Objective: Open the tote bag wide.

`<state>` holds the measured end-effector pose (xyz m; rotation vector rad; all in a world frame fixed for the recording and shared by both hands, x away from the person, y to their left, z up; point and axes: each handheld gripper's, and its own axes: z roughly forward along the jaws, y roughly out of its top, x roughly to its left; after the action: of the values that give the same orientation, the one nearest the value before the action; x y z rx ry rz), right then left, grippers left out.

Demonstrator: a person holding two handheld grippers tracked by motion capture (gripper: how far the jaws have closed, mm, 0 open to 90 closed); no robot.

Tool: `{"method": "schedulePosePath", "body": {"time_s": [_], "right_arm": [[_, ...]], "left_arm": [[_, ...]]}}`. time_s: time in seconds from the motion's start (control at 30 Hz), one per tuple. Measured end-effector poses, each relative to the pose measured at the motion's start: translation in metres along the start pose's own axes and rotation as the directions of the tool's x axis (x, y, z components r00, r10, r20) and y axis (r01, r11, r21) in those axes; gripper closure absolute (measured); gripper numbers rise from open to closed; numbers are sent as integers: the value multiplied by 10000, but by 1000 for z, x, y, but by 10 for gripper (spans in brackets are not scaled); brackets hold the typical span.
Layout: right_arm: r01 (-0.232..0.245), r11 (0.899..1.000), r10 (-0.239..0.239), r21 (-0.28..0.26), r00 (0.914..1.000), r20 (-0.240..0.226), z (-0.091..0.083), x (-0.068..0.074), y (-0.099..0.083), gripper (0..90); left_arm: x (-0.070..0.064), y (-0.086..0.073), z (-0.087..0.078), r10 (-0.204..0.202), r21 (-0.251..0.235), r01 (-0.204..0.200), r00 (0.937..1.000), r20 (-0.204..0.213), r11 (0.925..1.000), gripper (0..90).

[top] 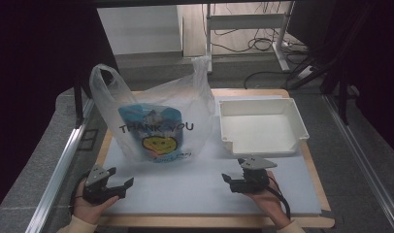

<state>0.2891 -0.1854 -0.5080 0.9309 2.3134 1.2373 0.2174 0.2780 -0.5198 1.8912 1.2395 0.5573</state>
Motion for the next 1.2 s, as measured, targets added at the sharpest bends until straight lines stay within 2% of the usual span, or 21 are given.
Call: {"method": "schedulePosePath", "body": {"time_s": [0.13, 0.4, 0.43, 0.53, 0.6, 0.77, 0.97, 1.2], "right_arm": [[135, 9997, -135, -194, 9999, -39, -3, 1, 1, 195], [20, 9999, -21, -131, 9999, -106, -4, 0, 0, 196], [12, 9999, -15, -169, 9999, -161, -3, 0, 0, 196], [-14, 9997, 5, -256, 9995, -327, -4, -1, -1, 196], [-118, 9992, 104, -384, 9993, -364, -5, -1, 0, 196], [-52, 9989, 40, -462, 9997, -256, -8, 2, 3, 196], [-7, 9989, 3, -471, 10000, -87, -11, 4, 7, 196], [23, 9989, -16, -470, 9999, 147, -14, 0, 12, 203]], "left_arm": [[-1, -1, 0, 133, 11, -133, 9999, -91, 9999, 210], [2, -2, 1, -102, -67, 101, 9998, -162, 9999, 211], [1, -1, 2, -51, -132, 47, 9995, -300, 9999, 208], [1, 0, 2, 7, -214, -14, 9995, -308, 9998, 254], [0, 1, 2, 118, -229, -119, 9999, -67, 9997, 259], [-3, 0, -1, 316, -259, -316, 9995, -10, 9992, 244], [-1, 1, -3, 157, -225, -155, 9998, 128, 9996, 243], [0, 5, -4, 156, -106, -152, 9992, 365, 9998, 242]]}}
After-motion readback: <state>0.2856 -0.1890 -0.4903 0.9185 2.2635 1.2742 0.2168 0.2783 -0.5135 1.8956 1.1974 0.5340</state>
